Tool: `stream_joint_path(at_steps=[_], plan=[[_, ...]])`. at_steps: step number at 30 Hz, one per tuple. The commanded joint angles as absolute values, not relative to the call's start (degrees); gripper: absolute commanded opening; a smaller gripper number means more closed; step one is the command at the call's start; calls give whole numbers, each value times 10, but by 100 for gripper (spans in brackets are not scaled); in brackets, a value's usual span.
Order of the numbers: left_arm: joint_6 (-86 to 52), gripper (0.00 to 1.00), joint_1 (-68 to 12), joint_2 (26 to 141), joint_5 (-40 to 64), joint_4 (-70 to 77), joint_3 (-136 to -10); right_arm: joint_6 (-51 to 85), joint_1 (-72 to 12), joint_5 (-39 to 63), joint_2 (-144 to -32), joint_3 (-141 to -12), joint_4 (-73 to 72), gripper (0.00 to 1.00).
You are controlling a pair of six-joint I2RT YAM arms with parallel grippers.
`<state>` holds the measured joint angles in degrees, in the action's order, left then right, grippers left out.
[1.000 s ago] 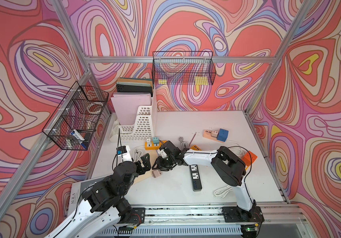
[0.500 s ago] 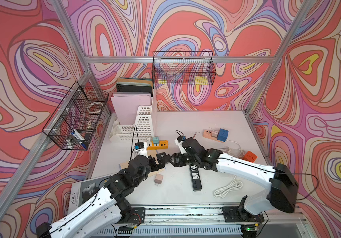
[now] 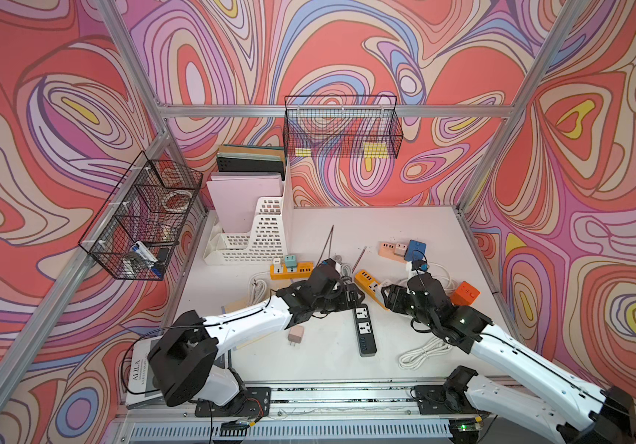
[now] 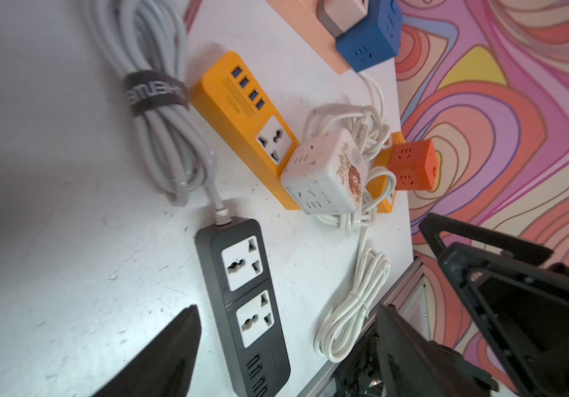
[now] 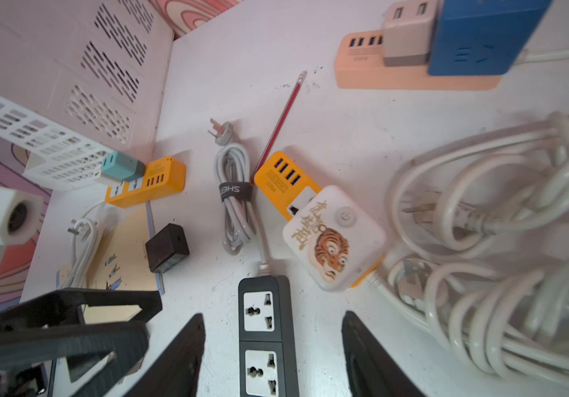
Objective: Pull the plug off the socket
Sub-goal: Place the plug at the center of the board, then move the socket to the center of the board.
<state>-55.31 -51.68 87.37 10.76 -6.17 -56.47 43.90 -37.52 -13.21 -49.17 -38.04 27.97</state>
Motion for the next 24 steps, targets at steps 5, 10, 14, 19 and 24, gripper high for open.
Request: stream_joint_path(at_steps=[5, 10, 14, 19, 24], plan=[[-527, 88, -567, 993, -1, -362, -711, 532, -370, -246, -378, -352, 364, 64], [-529, 89, -585, 1051, 20, -357, -750, 552, -371, -261, -331, -334, 391, 64], [-513, 90, -601, 1102, 45, -346, -797, 555, -370, -257, -322, -330, 396, 64], [-530, 90, -608, 1140, 25, -362, -825, 550, -370, -251, -324, -333, 402, 64], [-557, 88, -608, 1164, -31, -435, -850, 548, -370, -252, -316, -335, 410, 64]])
